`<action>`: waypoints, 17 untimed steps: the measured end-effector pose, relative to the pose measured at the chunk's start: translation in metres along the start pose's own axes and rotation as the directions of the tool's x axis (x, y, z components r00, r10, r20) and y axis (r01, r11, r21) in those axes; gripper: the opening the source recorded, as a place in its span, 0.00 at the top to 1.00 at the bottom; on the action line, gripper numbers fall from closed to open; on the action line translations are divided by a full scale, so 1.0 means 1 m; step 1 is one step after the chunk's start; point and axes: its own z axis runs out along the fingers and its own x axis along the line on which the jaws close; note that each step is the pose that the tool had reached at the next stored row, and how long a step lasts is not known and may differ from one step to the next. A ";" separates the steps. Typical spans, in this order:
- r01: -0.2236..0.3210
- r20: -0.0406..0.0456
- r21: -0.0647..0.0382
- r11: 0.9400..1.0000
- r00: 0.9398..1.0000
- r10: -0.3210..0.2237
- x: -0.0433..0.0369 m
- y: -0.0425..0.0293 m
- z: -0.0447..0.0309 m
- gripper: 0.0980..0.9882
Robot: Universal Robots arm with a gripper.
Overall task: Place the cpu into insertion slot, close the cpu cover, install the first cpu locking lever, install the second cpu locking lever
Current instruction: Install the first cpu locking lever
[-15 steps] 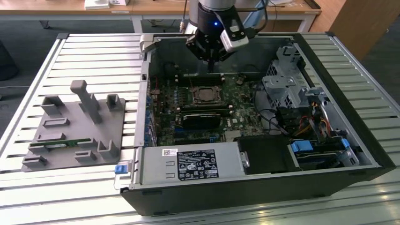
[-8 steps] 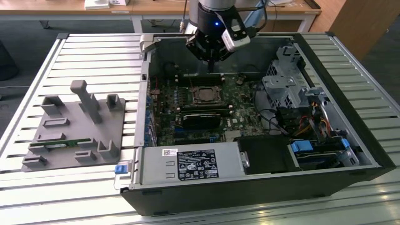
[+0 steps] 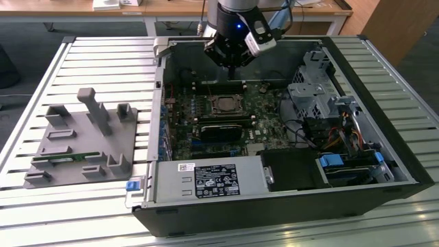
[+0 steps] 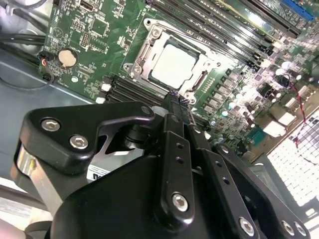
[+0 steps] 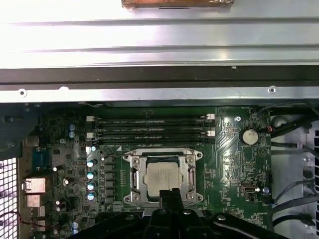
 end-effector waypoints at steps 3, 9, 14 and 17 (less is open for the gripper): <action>0.012 0.000 0.000 1.000 1.000 -0.012 0.0014 -0.0001 0.0000 0.99; 0.015 0.005 0.000 1.000 1.000 -0.015 0.0110 -0.0005 0.0001 0.99; 0.021 0.005 0.000 1.000 1.000 -0.021 0.0173 -0.0011 0.0029 0.99; 0.022 0.005 -0.001 1.000 1.000 -0.022 0.0186 -0.0024 0.0076 0.99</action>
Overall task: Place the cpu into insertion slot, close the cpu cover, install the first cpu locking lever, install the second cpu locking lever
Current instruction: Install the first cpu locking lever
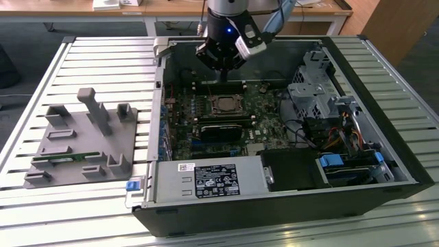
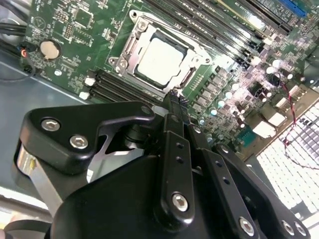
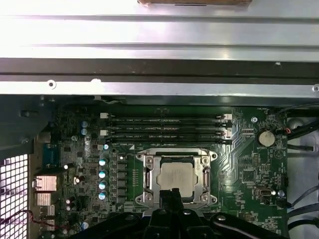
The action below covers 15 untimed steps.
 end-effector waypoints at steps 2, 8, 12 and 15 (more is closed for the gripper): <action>0.000 0.000 0.000 1.000 1.000 0.000 0.0007 -0.0023 0.0018 0.99; 0.002 0.000 0.000 1.000 1.000 -0.002 0.0107 -0.0033 0.0050 0.99; 0.004 0.000 0.000 1.000 1.000 -0.004 0.0209 -0.0036 0.0076 0.99; 0.004 0.000 0.000 1.000 1.000 -0.004 0.0286 -0.0038 0.0098 0.99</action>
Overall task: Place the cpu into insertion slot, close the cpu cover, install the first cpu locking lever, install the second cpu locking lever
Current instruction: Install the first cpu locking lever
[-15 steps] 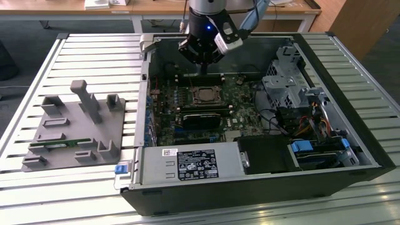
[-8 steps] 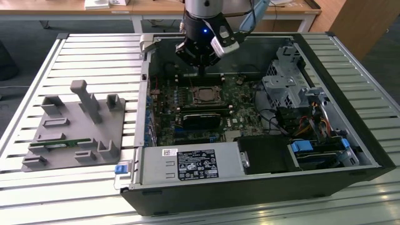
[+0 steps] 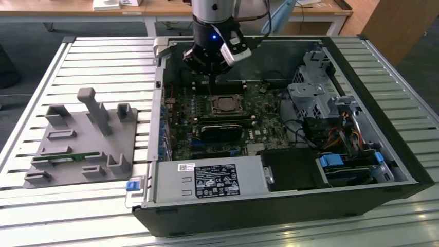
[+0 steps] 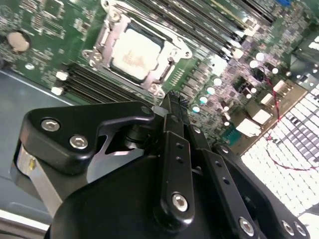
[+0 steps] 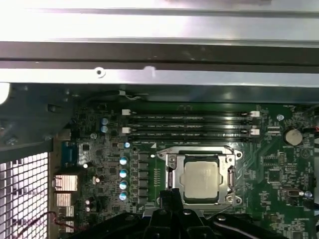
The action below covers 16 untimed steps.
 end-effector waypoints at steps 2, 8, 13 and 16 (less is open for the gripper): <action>0.001 0.000 0.000 1.000 1.000 -0.001 0.0045 0.0006 0.0016 0.99; 0.006 0.000 0.000 1.000 1.000 -0.006 0.0129 0.0074 0.0047 0.99; 0.009 0.000 0.000 1.000 1.000 -0.009 0.0189 0.0110 0.0084 0.99; 0.011 0.000 0.000 1.000 1.000 -0.011 0.0210 0.0154 0.0107 0.99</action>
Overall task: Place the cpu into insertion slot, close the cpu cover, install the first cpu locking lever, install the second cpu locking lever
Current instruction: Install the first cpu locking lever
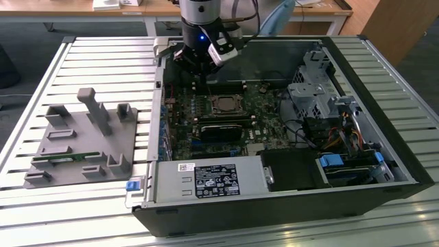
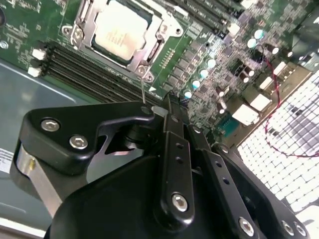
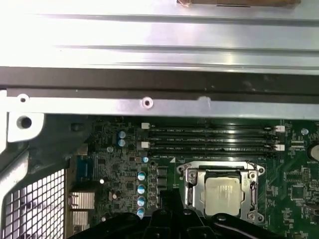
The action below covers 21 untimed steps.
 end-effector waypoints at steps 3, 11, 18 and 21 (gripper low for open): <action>0.001 0.000 0.000 1.000 1.000 -0.001 0.0011 0.0057 0.0015 0.99; 0.002 0.000 0.000 1.000 1.000 -0.002 0.0006 0.0163 0.0050 0.99; 0.001 0.000 0.000 1.000 1.000 -0.001 -0.0184 0.0165 0.0060 0.99; 0.001 0.000 0.000 1.000 1.000 -0.001 -0.0307 0.0166 0.0065 0.99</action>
